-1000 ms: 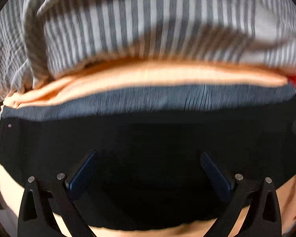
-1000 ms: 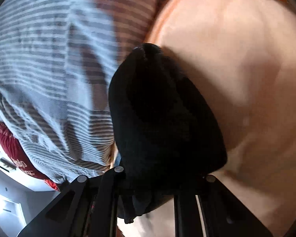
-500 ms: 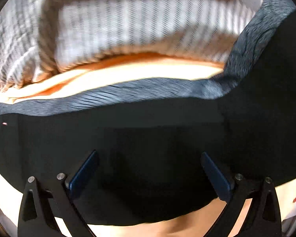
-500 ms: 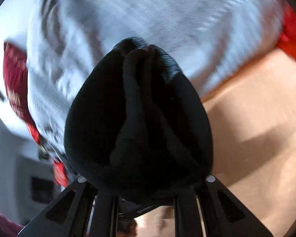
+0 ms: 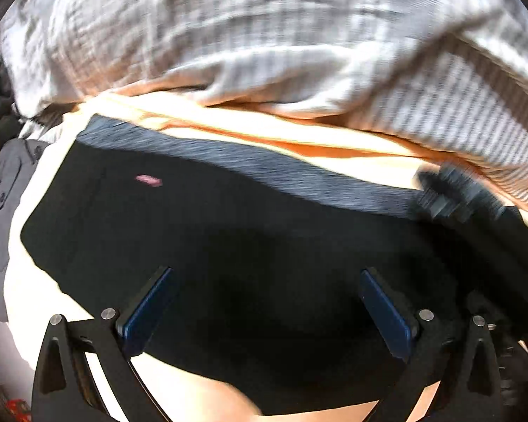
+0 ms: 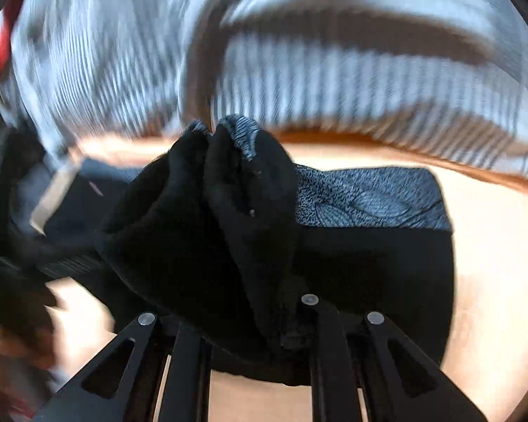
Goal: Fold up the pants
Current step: 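Lower the folded end onto the trousers and open the right tool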
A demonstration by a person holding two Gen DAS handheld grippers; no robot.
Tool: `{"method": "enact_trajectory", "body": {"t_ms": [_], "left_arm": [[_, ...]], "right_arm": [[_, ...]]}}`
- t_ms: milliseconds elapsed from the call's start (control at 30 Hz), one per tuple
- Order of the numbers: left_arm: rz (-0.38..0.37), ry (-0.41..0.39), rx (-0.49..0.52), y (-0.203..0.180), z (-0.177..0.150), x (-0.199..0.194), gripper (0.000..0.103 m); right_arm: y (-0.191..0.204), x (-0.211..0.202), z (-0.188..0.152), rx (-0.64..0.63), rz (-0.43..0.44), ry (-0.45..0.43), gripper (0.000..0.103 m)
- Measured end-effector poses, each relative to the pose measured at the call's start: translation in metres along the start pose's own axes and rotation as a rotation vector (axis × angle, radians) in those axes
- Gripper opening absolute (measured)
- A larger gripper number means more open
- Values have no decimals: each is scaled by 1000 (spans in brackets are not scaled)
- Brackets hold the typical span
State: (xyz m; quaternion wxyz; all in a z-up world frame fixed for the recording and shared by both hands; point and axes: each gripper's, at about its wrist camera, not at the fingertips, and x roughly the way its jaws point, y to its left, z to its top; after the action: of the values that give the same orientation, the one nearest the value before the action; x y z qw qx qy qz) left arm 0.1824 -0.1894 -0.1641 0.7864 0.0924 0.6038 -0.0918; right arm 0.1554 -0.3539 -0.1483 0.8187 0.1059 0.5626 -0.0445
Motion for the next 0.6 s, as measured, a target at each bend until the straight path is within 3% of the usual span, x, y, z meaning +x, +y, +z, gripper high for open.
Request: {"method": "enact_trajectory", "body": {"t_ms": [133, 267, 400, 500, 600], "left_arm": [[-16, 7, -21, 18, -6, 13, 103], [-44, -3, 0, 25, 6, 19, 103], [-113, -4, 59, 14, 6, 5, 103], [-181, 1, 116, -6, 1, -11, 103], [-258, 5, 172, -26, -2, -16, 103]], "right_arm": [[44, 20, -9, -125, -161, 16, 41], [62, 1, -20, -201, -163, 3, 59], [66, -37, -40, -222, -67, -32, 60], [38, -53, -51, -108, -50, -13, 59], [-2, -58, -60, 53, -62, 37, 44]]}}
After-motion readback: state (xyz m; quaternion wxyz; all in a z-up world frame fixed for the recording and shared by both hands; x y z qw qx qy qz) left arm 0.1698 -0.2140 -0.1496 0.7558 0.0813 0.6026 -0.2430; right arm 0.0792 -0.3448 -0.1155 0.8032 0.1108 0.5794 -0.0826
